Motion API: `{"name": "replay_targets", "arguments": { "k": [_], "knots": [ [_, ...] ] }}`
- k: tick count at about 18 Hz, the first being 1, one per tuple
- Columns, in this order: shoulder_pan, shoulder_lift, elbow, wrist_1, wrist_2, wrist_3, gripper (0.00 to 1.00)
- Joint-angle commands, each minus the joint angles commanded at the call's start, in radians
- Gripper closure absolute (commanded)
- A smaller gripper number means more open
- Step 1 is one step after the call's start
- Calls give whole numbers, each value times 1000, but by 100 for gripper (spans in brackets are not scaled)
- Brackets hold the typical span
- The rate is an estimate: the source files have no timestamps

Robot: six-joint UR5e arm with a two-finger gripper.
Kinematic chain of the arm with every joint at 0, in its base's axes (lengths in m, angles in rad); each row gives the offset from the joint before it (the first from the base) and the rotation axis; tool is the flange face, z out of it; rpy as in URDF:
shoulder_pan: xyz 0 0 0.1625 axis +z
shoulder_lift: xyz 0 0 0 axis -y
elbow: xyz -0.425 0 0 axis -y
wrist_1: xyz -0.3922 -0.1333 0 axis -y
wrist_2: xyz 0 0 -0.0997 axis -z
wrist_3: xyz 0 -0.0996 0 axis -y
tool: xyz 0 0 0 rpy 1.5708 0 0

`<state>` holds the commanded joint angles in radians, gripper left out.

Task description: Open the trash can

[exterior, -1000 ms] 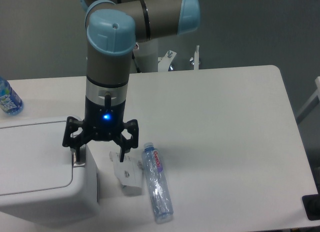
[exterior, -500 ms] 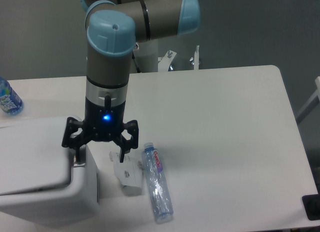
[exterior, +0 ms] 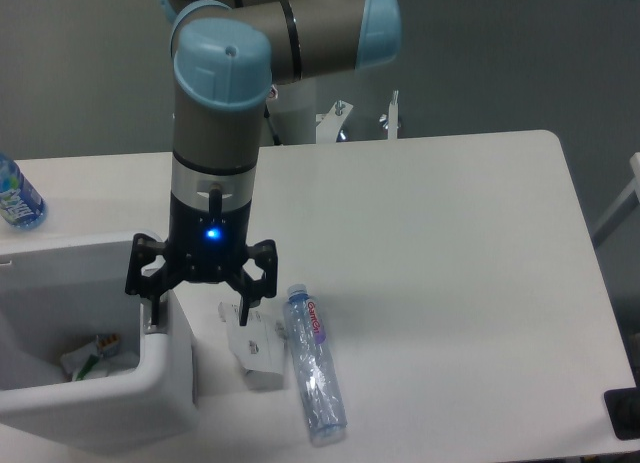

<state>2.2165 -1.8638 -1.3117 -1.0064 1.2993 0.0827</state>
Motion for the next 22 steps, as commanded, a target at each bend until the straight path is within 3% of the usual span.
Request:
{"name": "replay_targets", "arguments": {
  "k": [7,13,17,22],
  "knots": [
    [175,38,69,12,18,83,0],
    [288,90,6,-75,66,435,0],
    [322,104,-38,-107,207,763,0],
    [331,107,-61,-107,270,871,0]
  ]
}}
